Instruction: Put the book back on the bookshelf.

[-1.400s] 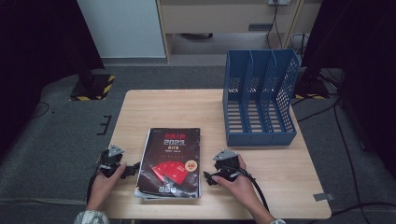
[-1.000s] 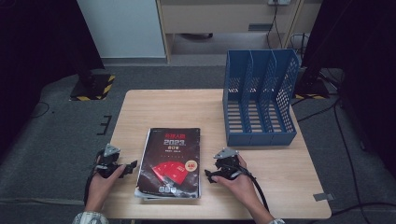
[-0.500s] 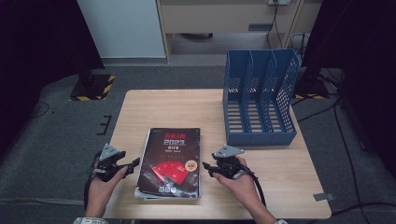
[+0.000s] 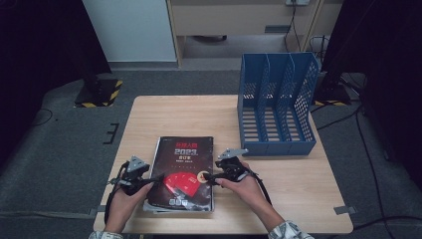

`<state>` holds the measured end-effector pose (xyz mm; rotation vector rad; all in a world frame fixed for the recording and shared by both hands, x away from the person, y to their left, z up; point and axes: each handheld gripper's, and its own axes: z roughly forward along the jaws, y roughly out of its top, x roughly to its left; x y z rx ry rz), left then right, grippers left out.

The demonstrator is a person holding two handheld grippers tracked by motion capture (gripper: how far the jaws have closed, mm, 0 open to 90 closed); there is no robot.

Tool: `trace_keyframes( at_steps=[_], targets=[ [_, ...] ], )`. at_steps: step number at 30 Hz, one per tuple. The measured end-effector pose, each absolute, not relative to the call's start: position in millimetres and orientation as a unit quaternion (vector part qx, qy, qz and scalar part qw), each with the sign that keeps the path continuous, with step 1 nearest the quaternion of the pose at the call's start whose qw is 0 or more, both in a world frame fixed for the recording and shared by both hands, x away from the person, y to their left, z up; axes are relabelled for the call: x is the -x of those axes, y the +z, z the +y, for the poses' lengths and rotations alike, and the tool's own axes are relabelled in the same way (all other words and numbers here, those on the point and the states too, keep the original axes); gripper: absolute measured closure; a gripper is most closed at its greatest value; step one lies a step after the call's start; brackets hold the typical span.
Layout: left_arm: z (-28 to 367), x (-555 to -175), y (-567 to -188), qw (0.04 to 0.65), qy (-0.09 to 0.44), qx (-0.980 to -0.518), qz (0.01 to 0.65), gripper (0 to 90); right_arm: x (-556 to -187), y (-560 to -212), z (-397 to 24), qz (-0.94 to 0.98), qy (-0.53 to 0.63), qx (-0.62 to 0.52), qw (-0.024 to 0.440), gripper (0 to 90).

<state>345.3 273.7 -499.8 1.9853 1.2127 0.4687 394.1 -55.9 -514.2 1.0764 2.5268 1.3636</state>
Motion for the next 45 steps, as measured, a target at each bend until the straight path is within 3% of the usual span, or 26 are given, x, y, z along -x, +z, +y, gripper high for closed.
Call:
trace_keyframes(
  at_steps=[7, 16, 22, 38, 41, 44, 45],
  targets=[
    [275, -344, -504, 0.380, 0.173, -0.769, 0.484, 24.9, -398, -520, -49, 0.822, 0.447, -0.353, 0.010, 21.8],
    [273, -346, -505, 0.378, 0.159, -0.775, 0.481, 25.0, -396, -510, -46, 0.814, 0.467, -0.345, 0.018, 23.8],
    [275, -346, -505, 0.378, 0.153, -0.776, 0.481, 25.1, -403, -494, -30, 0.814, 0.480, -0.328, -0.006, 26.4],
    [276, -346, -506, 0.380, 0.152, -0.777, 0.479, 25.1, -426, -500, 8, 0.817, 0.457, -0.352, -0.026, 31.9],
    [276, -346, -506, 0.383, 0.150, -0.775, 0.479, 25.1, -425, -503, 14, 0.822, 0.445, -0.355, -0.020, 36.8],
    [277, -346, -506, 0.384, 0.148, -0.775, 0.479, 25.0, -424, -503, 14, 0.825, 0.438, -0.358, -0.012, 51.2],
    [277, -347, -506, 0.385, 0.147, -0.775, 0.480, 25.0, -424, -503, 14, 0.825, 0.438, -0.358, -0.012, 51.2]
  ],
)
